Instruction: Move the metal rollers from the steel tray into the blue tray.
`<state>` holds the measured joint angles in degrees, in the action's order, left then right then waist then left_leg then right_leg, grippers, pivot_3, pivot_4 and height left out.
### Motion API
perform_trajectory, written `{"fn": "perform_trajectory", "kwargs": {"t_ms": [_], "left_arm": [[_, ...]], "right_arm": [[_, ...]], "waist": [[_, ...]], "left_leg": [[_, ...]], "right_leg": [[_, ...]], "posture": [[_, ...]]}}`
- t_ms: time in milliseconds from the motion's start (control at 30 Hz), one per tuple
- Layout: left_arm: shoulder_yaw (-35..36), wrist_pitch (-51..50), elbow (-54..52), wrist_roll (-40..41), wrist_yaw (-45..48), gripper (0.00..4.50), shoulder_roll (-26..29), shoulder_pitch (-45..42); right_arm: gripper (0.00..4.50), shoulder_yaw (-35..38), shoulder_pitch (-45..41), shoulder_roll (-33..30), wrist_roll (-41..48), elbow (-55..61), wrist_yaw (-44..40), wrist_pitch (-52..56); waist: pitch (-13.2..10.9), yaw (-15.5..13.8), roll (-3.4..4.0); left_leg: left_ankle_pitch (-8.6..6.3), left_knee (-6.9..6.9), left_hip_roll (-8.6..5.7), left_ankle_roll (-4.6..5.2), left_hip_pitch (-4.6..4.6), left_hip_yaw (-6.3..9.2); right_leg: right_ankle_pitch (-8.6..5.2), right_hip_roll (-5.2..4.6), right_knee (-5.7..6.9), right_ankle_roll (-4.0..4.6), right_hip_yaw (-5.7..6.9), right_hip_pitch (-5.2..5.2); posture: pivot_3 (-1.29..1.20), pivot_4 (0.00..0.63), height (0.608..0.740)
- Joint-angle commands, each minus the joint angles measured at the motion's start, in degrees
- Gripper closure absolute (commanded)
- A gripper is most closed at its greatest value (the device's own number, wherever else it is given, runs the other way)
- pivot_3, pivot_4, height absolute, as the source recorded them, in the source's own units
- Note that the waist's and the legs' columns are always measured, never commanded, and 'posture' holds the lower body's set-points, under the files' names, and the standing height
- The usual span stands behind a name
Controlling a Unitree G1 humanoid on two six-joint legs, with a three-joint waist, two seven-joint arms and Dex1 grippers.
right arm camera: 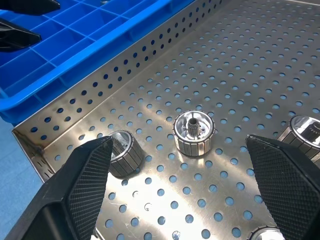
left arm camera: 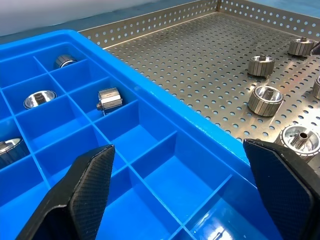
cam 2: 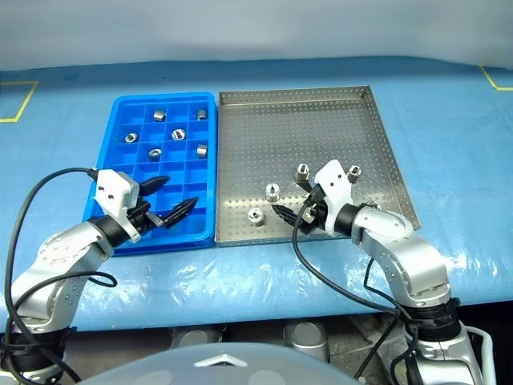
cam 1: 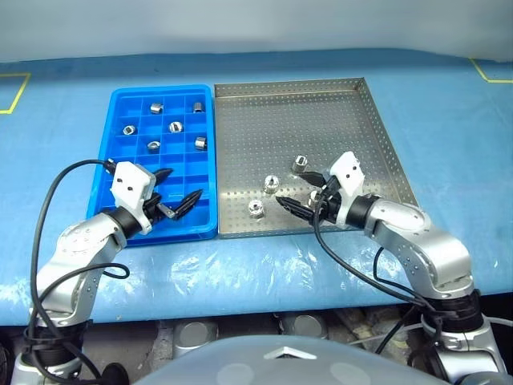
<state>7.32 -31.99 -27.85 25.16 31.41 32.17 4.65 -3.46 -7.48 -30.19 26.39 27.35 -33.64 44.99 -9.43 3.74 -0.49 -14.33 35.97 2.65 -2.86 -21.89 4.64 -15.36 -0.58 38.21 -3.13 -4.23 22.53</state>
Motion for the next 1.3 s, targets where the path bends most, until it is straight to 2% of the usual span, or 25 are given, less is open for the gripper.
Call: {"fn": "perform_trajectory", "kwargs": {"t_ms": [33,1067,1200,1300], "left_arm": [[-0.1,0.4,-2.1,0.2,0.8,0.01,0.5,0.1],[-1.4,0.3,-1.5,-0.4,1.8,0.01,0.8,-1.0],[-3.1,-2.3,-1.9,0.6,2.9,0.01,1.8,-4.5],[-6.1,-5.5,-1.2,1.3,5.0,0.01,3.5,-11.4]], "right_arm": [[0.02,0.6,-0.1,-0.2,0.3,1.8,-0.3,-1.4],[0.02,0.7,1.5,-0.4,-0.3,2.3,-0.2,-2.6],[0.02,1.3,1.9,-0.6,-0.3,2.7,0.1,-2.7],[0.02,2.0,2.0,-0.8,-0.4,2.8,0.4,-2.8]], "waist": [[0.0,0.0,0.0],[0.0,0.1,0.0],[0.0,0.1,0.0],[0.0,-0.1,0.0]], "left_leg": [[0.0,0.0,0.0,0.0,0.0,0.0],[0.0,0.04,0.0,0.0,0.0,0.0],[0.0,0.04,0.0,0.0,0.0,0.0],[0.0,0.09,0.0,0.0,0.01,0.01]], "right_leg": [[0.0,0.0,0.0,0.0,0.0,0.0],[0.0,0.0,0.03,0.0,0.0,-0.01],[0.0,0.0,0.03,0.0,0.0,-0.01],[0.0,0.0,0.08,0.0,0.01,-0.02]], "posture": [[-0.03,0.15,0.74],[-0.06,0.15,0.74],[-0.06,0.15,0.74],[-0.07,0.15,0.74]]}}
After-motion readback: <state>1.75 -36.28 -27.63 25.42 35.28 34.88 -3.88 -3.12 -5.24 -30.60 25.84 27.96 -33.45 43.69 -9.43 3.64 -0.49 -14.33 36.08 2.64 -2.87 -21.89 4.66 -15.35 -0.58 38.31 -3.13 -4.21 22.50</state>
